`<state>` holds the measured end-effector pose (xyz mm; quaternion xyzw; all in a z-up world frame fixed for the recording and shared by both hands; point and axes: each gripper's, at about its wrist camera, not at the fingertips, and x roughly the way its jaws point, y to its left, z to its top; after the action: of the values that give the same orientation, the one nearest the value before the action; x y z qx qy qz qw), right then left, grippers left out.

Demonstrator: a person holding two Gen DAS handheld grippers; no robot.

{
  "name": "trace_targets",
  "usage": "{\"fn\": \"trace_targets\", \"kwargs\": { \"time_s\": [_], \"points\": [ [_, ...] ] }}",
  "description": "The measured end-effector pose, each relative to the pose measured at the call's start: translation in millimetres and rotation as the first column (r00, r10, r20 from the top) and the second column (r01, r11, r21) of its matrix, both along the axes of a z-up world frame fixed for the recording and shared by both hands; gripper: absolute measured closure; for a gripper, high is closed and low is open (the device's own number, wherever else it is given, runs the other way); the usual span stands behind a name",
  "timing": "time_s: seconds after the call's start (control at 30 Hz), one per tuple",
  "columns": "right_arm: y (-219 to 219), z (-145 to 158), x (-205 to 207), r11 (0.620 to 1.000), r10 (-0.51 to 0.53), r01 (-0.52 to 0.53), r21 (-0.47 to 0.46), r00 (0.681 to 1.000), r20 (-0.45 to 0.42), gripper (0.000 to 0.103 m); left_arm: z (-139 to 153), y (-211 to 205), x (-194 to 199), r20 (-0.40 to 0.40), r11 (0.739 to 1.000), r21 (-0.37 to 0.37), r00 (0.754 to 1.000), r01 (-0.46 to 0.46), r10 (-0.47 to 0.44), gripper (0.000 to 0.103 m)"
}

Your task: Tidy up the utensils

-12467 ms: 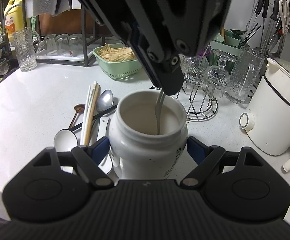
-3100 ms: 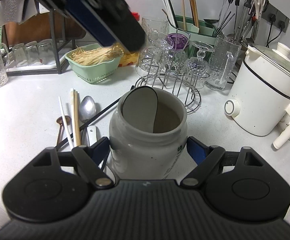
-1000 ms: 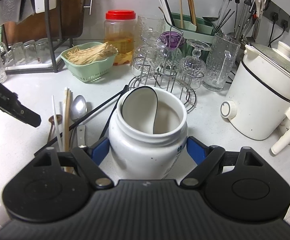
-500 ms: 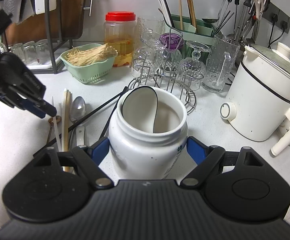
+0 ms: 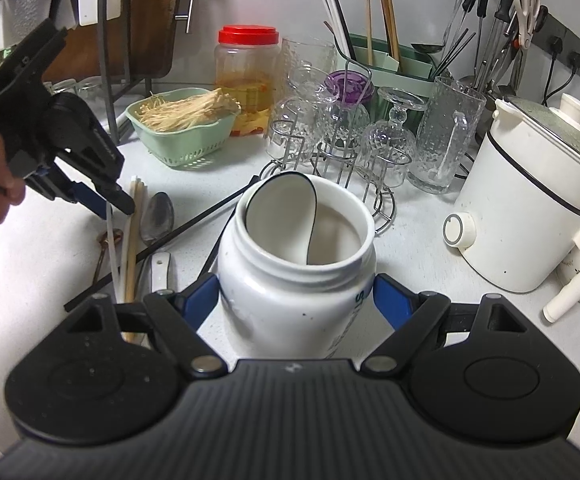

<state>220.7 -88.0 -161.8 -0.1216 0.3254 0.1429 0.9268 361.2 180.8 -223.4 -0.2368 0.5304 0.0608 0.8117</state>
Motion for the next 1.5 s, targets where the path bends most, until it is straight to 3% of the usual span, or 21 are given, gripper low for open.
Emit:
{"fn": "trace_targets", "kwargs": {
  "time_s": [0.17, 0.33, 0.63, 1.17, 1.5],
  "points": [
    [1, 0, 4, 1.0, 0.009, -0.009, -0.006, 1.0, -0.001, 0.017, 2, -9, 5, -0.011, 0.997, 0.068, 1.0, 0.027, -0.026, 0.076],
    [2, 0, 8, 1.0, 0.018, -0.018, -0.008, 1.0, -0.002, 0.017, 1, -10, 8, -0.021, 0.993, 0.105, 0.999, 0.046, -0.044, 0.087],
    [4, -1, 14, 0.999, 0.033, -0.033, -0.008, 0.999, 0.001, 0.017, 11, -6, 8, -0.004, 0.993, 0.107, 0.999, 0.053, -0.052, 0.095],
    [8, 0, 18, 0.998, 0.059, -0.059, -0.013, 0.998, 0.0, 0.017, 60, -24, -13, 0.107, 0.987, 0.109, 0.986, 0.119, -0.13, 0.096],
    [7, 0, 17, 0.998, 0.065, -0.065, -0.014, 0.998, 0.003, 0.017, 90, -41, -40, 0.183, 0.97, 0.145, 0.958, 0.194, -0.219, 0.096]
  ]
}}
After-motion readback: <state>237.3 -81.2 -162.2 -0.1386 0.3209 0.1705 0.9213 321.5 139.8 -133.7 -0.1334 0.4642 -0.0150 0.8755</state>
